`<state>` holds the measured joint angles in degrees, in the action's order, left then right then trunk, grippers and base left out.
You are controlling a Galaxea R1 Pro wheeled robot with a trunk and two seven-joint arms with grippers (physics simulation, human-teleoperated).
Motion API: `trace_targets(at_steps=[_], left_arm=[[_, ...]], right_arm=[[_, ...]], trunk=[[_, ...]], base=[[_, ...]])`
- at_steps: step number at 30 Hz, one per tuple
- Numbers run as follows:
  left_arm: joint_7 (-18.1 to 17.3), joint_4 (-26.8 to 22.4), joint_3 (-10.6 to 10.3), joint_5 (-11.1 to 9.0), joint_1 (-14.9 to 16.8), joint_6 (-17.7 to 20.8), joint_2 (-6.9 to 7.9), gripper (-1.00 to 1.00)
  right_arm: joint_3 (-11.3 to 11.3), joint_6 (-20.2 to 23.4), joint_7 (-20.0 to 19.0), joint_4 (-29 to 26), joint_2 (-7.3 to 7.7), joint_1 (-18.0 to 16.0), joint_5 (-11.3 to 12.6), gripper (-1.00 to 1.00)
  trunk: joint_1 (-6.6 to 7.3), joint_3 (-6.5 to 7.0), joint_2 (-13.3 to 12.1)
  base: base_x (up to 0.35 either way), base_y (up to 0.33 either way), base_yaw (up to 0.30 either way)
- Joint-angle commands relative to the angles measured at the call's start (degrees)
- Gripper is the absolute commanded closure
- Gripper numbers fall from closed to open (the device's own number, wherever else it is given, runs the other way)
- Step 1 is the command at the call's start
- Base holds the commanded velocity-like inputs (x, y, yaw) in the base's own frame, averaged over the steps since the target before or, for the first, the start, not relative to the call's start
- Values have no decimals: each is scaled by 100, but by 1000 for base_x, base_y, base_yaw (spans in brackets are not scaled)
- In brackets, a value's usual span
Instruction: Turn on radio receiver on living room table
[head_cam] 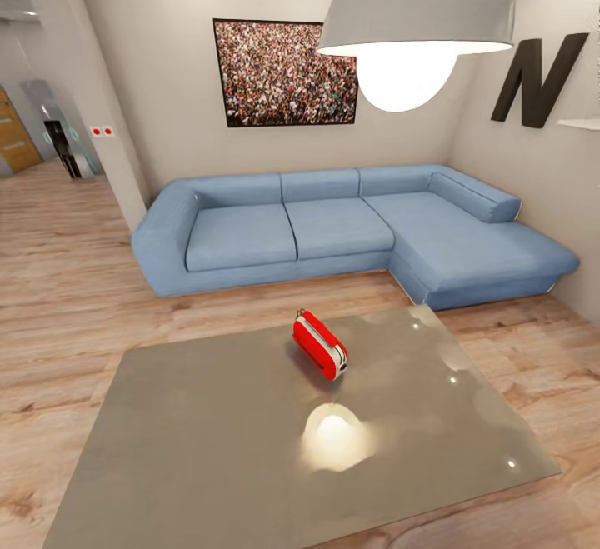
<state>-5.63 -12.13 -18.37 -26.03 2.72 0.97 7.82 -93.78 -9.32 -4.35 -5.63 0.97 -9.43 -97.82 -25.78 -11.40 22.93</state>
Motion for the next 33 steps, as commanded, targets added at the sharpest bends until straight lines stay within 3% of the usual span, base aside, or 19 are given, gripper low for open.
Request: trace_targets(at_steps=[1,33], left_arm=[[0,0,0,1,0,0,0,100],[0,0,0,2,0,0,0,100]], right_arm=[[0,0,-3,0,0,-2,0,-100],[10,61,-5,0,3,-5,-23,-100]], trunk=[[0,9,0],[0,244,0]], base=[[0,0,0],[0,0,0]])
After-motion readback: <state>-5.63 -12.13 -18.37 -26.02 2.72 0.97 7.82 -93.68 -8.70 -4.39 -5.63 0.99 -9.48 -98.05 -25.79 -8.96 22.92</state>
